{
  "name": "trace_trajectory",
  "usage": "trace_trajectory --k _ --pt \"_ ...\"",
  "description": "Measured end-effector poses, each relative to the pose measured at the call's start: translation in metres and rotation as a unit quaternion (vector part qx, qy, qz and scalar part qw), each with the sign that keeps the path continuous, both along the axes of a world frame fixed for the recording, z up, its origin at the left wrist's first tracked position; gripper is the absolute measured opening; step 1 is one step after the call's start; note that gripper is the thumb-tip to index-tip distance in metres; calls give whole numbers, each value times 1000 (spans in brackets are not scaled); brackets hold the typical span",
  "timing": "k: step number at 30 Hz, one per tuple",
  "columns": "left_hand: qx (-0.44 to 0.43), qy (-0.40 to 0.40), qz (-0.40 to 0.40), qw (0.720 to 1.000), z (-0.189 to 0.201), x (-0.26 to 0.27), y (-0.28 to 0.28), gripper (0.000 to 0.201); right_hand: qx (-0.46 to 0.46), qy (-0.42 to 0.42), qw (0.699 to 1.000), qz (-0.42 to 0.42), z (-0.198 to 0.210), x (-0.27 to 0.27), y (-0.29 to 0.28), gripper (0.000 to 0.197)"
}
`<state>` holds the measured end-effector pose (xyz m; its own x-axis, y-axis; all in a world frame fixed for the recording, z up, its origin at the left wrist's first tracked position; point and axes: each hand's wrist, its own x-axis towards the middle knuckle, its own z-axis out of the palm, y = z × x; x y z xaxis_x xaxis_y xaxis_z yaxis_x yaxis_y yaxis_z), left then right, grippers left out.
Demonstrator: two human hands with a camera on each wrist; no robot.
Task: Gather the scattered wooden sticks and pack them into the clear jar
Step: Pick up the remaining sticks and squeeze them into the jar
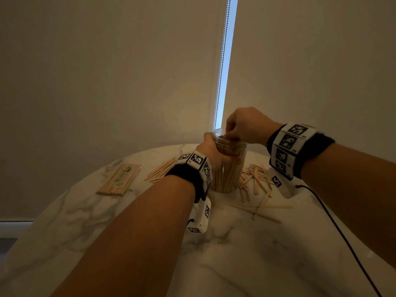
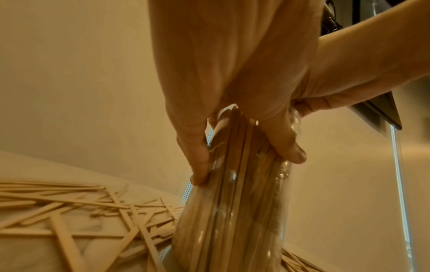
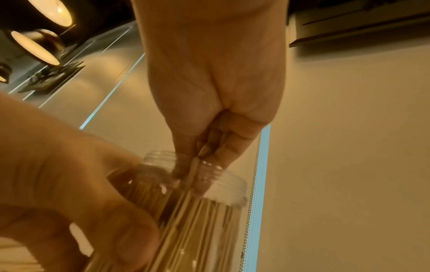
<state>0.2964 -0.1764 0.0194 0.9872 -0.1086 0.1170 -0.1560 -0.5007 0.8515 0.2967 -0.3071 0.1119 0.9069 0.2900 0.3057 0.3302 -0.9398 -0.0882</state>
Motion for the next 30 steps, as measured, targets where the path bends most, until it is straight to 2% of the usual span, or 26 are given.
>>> trace_trajectory --k 2,5,8,10,12,14,15,17,19,20,22,25,26,30 --pt "8 2 -1 1000 0 0 0 106 -25 31 999 3 -2 -3 3 22" --pt "8 4 2 1000 2 -1 0 104 -15 72 997 -1 1 -4 4 14" --pt "11 5 4 1000 1 -2 1 106 -4 118 993 -3 2 -3 4 18" --pt "-4 8 0 1000 0 -1 2 108 91 103 990 3 4 -1 -1 15" --pt "-2 22 -14 1000 3 2 7 111 208 30 978 0 6 1 -15 18" --pt "62 71 -43 995 14 6 20 119 261 -38 964 -33 4 8 -39 19" --pt "107 104 -43 988 20 10 30 119 267 -32 962 -56 -1 13 -53 20" --pt "187 137 -18 973 32 22 53 95 218 56 967 -116 -17 25 -75 24" --pt "284 111 23 952 34 40 72 61 81 167 968 -171 -43 41 -93 37" --pt "336 99 42 936 30 50 79 56 2 209 959 -193 -56 48 -99 47" --pt "416 108 74 900 11 71 89 62 -94 249 939 -219 -82 64 -110 67" --pt "497 140 85 852 -21 94 92 82 -111 273 930 -217 -106 82 -113 87" --pt "503 147 91 847 -28 94 89 87 -101 285 929 -215 -110 83 -107 91" --pt "446 151 92 878 -43 99 62 102 -117 301 932 -164 -119 91 -77 96"
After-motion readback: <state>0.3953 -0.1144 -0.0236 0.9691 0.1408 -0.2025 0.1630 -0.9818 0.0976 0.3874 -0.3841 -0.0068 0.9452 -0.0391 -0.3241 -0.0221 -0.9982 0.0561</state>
